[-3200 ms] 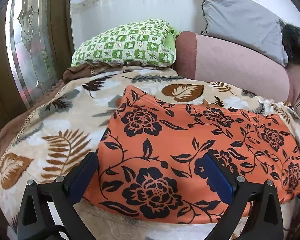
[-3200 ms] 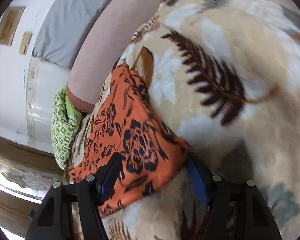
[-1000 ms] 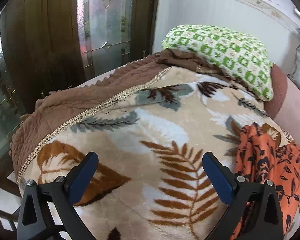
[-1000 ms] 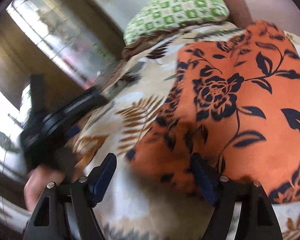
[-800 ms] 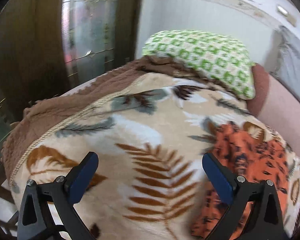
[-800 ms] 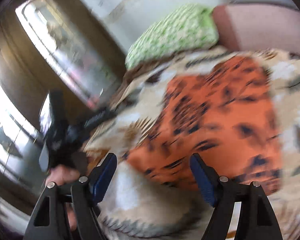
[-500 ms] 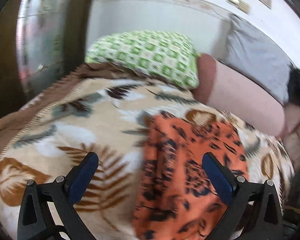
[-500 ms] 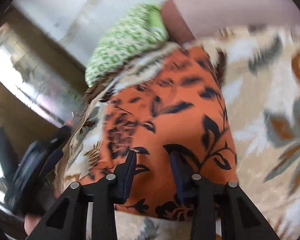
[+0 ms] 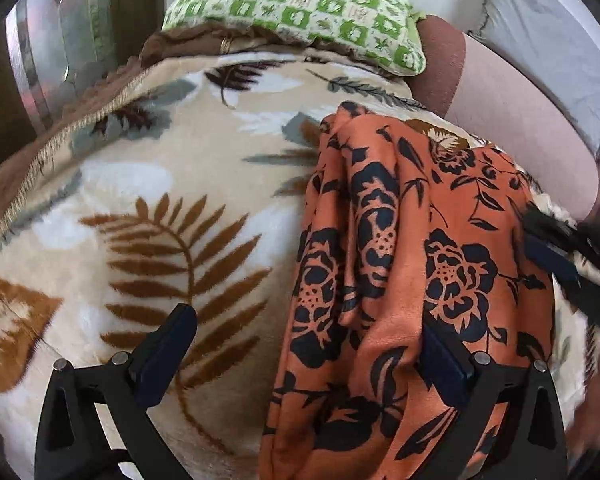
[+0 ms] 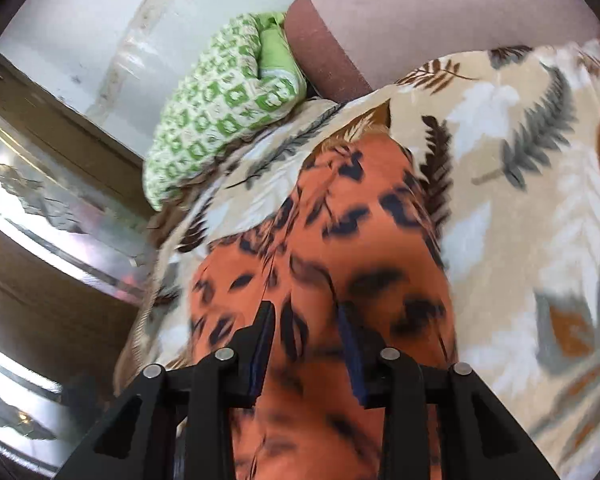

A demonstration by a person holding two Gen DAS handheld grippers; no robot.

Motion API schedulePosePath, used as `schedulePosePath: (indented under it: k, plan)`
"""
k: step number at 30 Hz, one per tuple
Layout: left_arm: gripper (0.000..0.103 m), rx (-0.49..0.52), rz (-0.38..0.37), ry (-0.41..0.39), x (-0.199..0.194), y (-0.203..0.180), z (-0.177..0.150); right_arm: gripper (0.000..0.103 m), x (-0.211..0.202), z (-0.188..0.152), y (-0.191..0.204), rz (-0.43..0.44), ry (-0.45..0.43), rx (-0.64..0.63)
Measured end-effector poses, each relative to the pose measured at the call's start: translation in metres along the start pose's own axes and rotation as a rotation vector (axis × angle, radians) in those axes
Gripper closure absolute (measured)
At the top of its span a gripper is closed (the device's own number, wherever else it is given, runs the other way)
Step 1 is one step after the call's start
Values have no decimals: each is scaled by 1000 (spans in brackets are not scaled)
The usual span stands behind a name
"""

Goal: Fold small clothes

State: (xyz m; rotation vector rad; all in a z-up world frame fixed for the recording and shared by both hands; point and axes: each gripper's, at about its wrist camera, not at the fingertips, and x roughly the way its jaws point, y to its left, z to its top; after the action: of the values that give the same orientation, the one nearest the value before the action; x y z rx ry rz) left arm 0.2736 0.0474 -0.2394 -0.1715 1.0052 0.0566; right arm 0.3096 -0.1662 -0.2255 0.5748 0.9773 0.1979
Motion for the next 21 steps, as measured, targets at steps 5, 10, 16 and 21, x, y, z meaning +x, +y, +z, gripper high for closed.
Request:
schedulePosePath:
  k: [5,10,16,21]
  plan:
    - [0,34,27,-15,-1,-5,0,66,54,26,9,-144,67,-53]
    - [0,60,33,-25,-1,-5,1,65,70,44,29,-236,179,-152]
    - [0,78,26,-31,0,-5,1,65,59,32,92,5,280,-381]
    - [0,90,46,-45,-2,-6,-2,65,96,15,109,7,369,-444]
